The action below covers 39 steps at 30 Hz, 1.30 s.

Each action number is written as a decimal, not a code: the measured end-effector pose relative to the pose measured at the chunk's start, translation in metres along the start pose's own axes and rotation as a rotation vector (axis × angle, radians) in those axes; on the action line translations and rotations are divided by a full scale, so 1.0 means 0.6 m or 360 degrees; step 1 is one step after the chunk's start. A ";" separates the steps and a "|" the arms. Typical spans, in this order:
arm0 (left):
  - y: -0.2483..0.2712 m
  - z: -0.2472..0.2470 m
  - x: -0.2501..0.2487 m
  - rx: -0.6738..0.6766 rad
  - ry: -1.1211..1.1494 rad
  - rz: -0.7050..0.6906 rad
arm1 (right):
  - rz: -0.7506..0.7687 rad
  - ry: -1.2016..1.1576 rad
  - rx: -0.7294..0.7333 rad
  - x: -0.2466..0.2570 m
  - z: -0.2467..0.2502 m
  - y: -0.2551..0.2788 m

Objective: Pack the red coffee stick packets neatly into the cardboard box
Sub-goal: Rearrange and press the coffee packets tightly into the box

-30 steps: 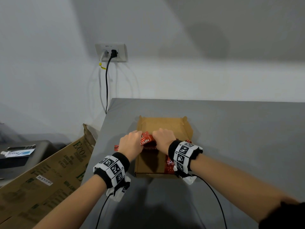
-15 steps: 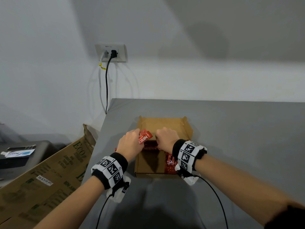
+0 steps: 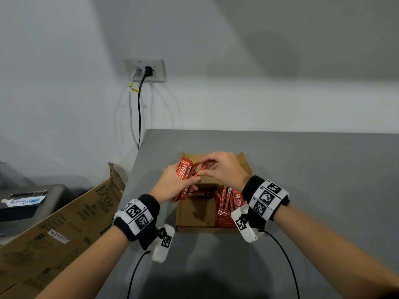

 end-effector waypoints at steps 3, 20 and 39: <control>0.004 0.009 0.006 -0.0027 0.0026 0.0037 | -0.0030 -0.0059 -0.0042 -0.010 0.006 0.005; 0.001 0.033 0.007 -0.0122 -0.0238 -0.0025 | -0.0192 -0.0043 -0.0052 -0.053 0.004 0.016; -0.016 0.011 0.027 0.0084 -0.1121 -0.0229 | 0.0089 0.0898 0.0418 -0.036 -0.075 0.015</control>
Point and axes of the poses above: each hand's wrist, its own y-axis away from the middle knuckle, its own z-axis out of the back of the hand, x = y × z, the point moved 6 cm from there along -y, towards the middle knuckle, and after that the axes turned 9 degrees about -x, right-handed, at the moved point
